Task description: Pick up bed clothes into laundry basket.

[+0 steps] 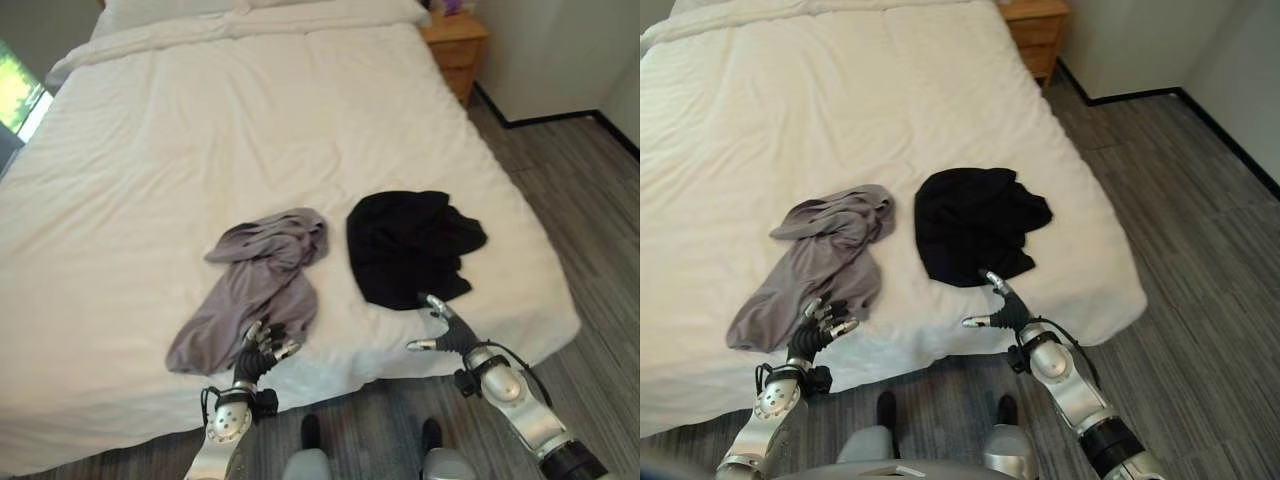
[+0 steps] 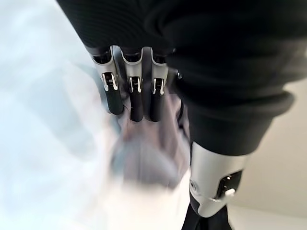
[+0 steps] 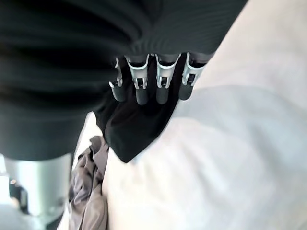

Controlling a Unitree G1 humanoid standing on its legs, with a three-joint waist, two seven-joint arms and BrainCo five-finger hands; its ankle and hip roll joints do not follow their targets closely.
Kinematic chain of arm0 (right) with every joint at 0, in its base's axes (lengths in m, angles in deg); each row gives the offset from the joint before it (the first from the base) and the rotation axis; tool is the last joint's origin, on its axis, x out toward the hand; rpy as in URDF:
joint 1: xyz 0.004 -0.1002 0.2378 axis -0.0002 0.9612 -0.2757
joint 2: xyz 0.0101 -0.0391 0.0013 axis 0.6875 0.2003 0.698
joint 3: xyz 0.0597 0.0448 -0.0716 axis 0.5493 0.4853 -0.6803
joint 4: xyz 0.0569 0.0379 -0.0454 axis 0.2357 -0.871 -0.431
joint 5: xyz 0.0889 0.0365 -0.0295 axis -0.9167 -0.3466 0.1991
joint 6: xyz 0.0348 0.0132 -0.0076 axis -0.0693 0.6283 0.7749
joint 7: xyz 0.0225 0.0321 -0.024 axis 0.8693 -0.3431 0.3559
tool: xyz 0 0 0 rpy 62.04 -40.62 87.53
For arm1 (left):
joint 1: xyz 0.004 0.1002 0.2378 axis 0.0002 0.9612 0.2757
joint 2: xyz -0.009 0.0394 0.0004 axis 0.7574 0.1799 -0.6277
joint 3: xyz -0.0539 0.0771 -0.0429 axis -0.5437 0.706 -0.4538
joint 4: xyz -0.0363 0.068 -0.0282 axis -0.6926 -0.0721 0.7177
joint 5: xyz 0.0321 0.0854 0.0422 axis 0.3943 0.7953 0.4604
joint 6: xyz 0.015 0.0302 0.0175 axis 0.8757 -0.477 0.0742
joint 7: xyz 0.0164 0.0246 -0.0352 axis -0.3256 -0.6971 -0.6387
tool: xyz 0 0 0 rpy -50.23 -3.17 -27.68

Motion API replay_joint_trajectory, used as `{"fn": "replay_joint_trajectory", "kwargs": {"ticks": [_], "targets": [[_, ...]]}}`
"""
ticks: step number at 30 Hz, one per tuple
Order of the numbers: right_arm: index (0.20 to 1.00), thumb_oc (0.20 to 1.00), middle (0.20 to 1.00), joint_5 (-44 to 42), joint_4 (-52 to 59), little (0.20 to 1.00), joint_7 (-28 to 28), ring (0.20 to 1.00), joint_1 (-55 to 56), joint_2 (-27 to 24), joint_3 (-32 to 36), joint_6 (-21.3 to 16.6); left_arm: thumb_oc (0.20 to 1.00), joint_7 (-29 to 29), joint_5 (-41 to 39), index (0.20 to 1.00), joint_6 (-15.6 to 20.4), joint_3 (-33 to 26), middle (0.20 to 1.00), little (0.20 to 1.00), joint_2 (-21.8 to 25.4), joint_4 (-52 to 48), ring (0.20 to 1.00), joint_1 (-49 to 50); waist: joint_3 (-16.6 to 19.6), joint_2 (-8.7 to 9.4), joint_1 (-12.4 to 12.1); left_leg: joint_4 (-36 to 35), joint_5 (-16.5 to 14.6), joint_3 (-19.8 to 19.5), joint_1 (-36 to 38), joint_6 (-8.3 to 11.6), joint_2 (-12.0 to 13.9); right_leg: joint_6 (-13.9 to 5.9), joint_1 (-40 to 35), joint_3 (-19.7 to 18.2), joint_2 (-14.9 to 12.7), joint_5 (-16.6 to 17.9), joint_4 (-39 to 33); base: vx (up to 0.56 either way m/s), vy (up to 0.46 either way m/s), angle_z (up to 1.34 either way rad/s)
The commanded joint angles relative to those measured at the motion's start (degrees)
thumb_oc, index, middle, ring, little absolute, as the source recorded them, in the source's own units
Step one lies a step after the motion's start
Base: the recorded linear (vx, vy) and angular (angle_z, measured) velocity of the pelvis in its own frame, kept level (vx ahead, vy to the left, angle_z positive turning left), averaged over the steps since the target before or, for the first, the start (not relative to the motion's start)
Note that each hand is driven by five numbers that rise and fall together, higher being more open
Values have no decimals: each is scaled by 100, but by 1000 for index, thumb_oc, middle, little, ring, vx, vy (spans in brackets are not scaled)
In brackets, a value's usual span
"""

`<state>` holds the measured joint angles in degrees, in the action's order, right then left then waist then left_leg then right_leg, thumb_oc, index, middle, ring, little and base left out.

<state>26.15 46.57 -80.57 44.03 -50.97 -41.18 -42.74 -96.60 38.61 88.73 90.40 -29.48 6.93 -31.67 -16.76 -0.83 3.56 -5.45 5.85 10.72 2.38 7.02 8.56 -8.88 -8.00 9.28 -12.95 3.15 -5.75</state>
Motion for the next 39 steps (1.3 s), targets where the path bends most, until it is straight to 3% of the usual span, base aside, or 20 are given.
{"fn": "replay_joint_trajectory", "kwargs": {"ticks": [1,3,6,8,17,18,23,27,33,39], "targets": [[1000,1000,1000,385,643,1000,-248,1000,-675,-222,237,-355,1000,87,-50,1000,280,-14,1000,1000,227,-327,1000,86,152,-69,-53,45,-820,108,-108,296,234,338,134,9,469,-797,75,96,59,1],[1000,1000,1000,519,714,1000,-337,1000,-762,-262,302,-324,1000,124,-66,1000,281,13,1000,1000,255,-407,1000,113,186,-72,-49,45,-729,172,-96,293,275,338,118,-14,483,-807,75,119,63,-3],[1000,1000,1000,1415,874,1000,-885,1000,-2109,-732,371,-172,1000,111,-123,1000,286,53,1000,1000,485,-558,1000,123,339,113,-235,45,-663,417,-18,228,340,252,46,-62,410,-790,75,163,61,-1],[1000,1000,1000,1700,727,1000,-1068,1000,-2676,-758,230,-57,1000,86,-216,1000,275,90,1000,1000,527,-573,1000,106,386,170,-353,45,-686,483,-1,203,349,216,36,-16,355,-777,75,101,26,-27],[1000,1000,1000,2181,-1159,1000,-1258,1000,-3893,-295,-621,248,1000,134,-534,1000,319,230,1000,1000,592,-468,1000,-117,335,332,-857,45,-646,448,-145,198,361,197,65,166,324,-749,75,51,-31,-1],[1000,1000,1000,2297,-1890,1000,-1264,1000,-3980,-38,-835,310,1000,141,-590,1000,346,243,1000,1000,622,-446,1000,-166,289,327,-974,45,-617,401,-217,202,367,199,93,206,348,-754,75,15,-45,20],[1000,1000,1000,2584,-3906,1000,-1355,1000,-4471,598,-1228,519,1000,110,-711,1000,439,362,1000,1000,740,-482,1000,-420,90,246,-1268,45,-469,296,-516,270,418,202,250,344,408,-743,75,-22,-55,22],[1000,1000,1000,3278,-5332,1000,-1488,1000,-5261,503,-1613,710,1000,62,-858,1000,615,375,1000,1000,973,-553,1000,-791,-134,90,-1529,45,-252,180,-931,420,493,210,470,531,471,-755,75,-86,-68,32],[1000,1000,1000,3546,-6123,1000,-1458,1000,-5958,-327,-1650,891,1000,105,-1177,1000,916,-3,1000,1000,1207,-880,1000,-998,-335,-192,-1656,45,13,231,-1316,619,637,128,661,854,473,-791,75,-56,-33,21],[1000,1000,1000,3423,-5756,1000,-1625,1000,-6353,-948,-1729,862,1000,160,-1190,1000,949,-368,1000,1000,1264,-921,1000,-675,-337,-249,-1611,45,31,342,-1274,611,691,69,655,835,449,-766,75,-12,13,10]]}}
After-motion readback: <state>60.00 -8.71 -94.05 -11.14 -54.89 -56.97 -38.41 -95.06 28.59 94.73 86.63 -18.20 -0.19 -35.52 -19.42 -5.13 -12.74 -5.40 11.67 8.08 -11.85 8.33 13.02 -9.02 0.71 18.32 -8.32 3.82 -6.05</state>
